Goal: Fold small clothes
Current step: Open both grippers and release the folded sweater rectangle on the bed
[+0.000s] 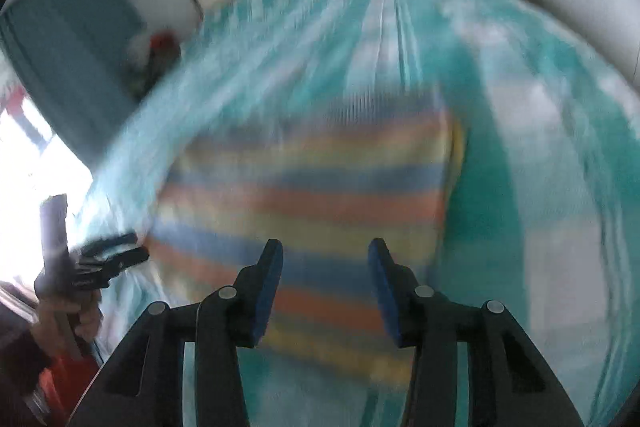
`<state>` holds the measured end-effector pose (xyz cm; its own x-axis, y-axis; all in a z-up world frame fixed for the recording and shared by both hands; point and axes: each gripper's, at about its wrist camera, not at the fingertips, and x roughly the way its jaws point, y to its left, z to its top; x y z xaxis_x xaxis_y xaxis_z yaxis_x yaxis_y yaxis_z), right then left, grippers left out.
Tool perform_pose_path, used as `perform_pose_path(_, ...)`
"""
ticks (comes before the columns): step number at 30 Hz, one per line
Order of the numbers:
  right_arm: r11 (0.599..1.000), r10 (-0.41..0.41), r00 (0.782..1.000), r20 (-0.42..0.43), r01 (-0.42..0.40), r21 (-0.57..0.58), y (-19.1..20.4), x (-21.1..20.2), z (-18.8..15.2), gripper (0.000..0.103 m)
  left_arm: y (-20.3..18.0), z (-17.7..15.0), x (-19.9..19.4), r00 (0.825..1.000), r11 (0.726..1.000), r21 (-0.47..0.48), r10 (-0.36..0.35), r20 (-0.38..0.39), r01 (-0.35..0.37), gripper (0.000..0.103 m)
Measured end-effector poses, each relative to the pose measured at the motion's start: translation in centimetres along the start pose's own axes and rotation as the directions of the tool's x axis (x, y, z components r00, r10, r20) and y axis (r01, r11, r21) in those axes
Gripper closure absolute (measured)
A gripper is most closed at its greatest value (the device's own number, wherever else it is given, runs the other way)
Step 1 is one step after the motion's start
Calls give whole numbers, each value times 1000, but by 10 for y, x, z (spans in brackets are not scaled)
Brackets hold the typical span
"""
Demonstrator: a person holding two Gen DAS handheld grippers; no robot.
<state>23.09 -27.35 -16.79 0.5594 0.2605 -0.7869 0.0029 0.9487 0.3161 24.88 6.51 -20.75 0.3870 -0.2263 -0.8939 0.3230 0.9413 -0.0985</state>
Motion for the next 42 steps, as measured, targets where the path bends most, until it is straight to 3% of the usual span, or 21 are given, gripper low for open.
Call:
perform_pose_path(2, 996, -84, 988, -131, 86, 8, -13, 26, -35, 59, -3, -10, -12, 998, 999, -3, 46, 33, -46, 11)
perform_pose_path(4, 995, -96, 994, -59, 96, 3, -13, 12, -46, 60, -5, -13, -22, 998, 998, -28, 65, 6, -65, 10)
perform_pose_path(6, 990, -138, 989, -46, 139, 7, -6, -4, -48, 59, -8, -20, -38, 997, 997, -45, 70, 29, -69, 10)
perform_pose_path(8, 989, -147, 989, 0, 147, -5, 7, -24, -54, 50, -10, -27, -47, 994, 994, -54, 98, 49, -95, 8)
perform_pose_path(10, 985, -169, 985, 34, 170, -30, 18, -37, -60, 33, -12, -34, -53, 991, 990, -73, 121, 55, -117, 8)
perform_pose_path(16, 967, -239, 969, 57, 243, -74, 38, -43, -89, 16, -10, -43, -54, 991, 986, -121, 118, 55, -110, 7)
perform_pose_path(21, 947, -312, 950, 23, 313, -68, 32, -30, -115, 16, -14, -46, -64, 989, 987, -113, 122, 88, -112, 7)
perform_pose_path(25, 943, -326, 945, 26, 327, -59, 28, -26, -128, 12, -19, -46, -73, 985, 987, -109, 128, 115, -115, 7)
perform_pose_path(42, 945, -319, 947, 43, 321, -55, 26, -22, -139, 3, -31, -42, -81, 979, 988, -86, 139, 147, -127, 7)
